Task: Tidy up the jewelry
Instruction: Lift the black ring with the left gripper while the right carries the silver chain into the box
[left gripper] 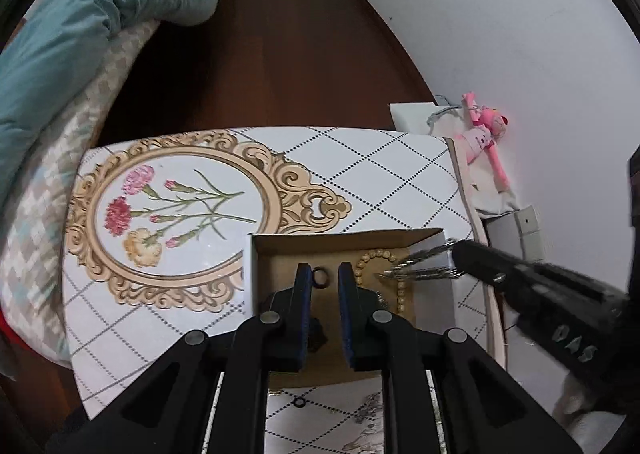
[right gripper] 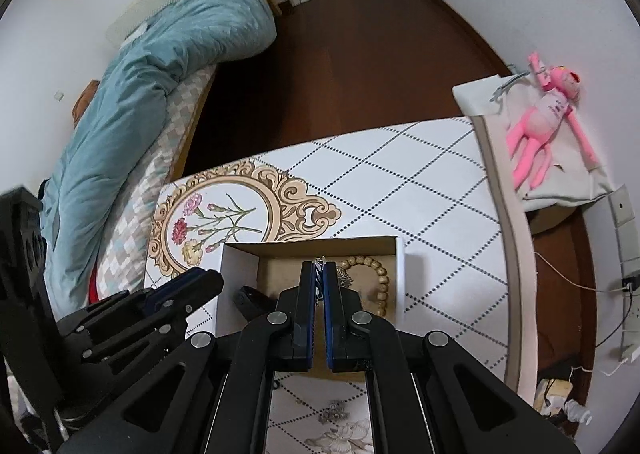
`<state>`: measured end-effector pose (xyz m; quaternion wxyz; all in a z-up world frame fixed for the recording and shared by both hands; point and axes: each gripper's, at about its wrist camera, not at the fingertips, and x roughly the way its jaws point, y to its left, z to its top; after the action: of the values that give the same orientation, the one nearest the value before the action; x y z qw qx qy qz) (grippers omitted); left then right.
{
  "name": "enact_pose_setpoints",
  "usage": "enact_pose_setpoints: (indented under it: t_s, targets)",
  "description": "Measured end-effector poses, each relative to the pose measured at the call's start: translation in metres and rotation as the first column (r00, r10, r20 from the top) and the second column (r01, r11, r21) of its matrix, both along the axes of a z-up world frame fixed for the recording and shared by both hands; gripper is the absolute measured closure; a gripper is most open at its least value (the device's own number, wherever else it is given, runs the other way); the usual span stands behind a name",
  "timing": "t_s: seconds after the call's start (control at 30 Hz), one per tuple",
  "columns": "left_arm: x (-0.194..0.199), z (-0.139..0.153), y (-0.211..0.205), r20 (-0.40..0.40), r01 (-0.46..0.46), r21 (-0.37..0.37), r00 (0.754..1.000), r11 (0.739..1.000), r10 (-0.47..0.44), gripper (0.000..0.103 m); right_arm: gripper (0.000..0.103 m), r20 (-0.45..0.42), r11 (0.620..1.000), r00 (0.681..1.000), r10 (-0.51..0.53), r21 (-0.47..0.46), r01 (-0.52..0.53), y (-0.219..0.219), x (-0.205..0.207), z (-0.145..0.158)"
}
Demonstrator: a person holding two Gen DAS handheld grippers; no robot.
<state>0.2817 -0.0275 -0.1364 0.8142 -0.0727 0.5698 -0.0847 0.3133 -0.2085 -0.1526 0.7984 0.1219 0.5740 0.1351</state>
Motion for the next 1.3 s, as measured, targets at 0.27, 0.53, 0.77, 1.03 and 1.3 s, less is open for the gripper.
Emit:
enact_pose_setpoints:
  t_s: [0.27, 0.53, 0.77, 1.03, 1.3]
  targets:
    - [0.004, -0.008, 0.012, 0.006, -0.056, 0.09, 0.998, 0.994, 0.055, 0.029, 0.087, -0.076, 0.997, 0.997, 0.006, -0.074, -0.012, 0.001, 0.007, -0.031]
    - [-0.015, -0.015, 0.025, 0.06, -0.103, 0.187, 0.994, 0.977, 0.093, 0.003, 0.04, 0.028, 0.968, 1.0, -0.013, -0.249, 0.019, -0.005, -0.02, -0.019]
    - [-0.041, -0.023, 0.025, 0.085, -0.109, 0.24, 0.992, 0.965, 0.091, 0.0, 0.005, 0.057, 0.922, 0.998, -0.011, -0.386, 0.032, -0.001, -0.045, -0.028]
    - [-0.071, -0.016, 0.027, 0.093, -0.141, 0.236, 0.988, 0.962, 0.122, 0.0, 0.001, 0.103, 0.91, 0.994, -0.035, -0.407, 0.074, -0.006, -0.073, -0.017]
    - [-0.096, 0.016, 0.026, 0.161, -0.164, 0.217, 0.978, 0.962, 0.131, 0.0, 0.001, 0.186, 0.911, 0.981, -0.058, -0.391, 0.128, -0.012, -0.104, 0.021]
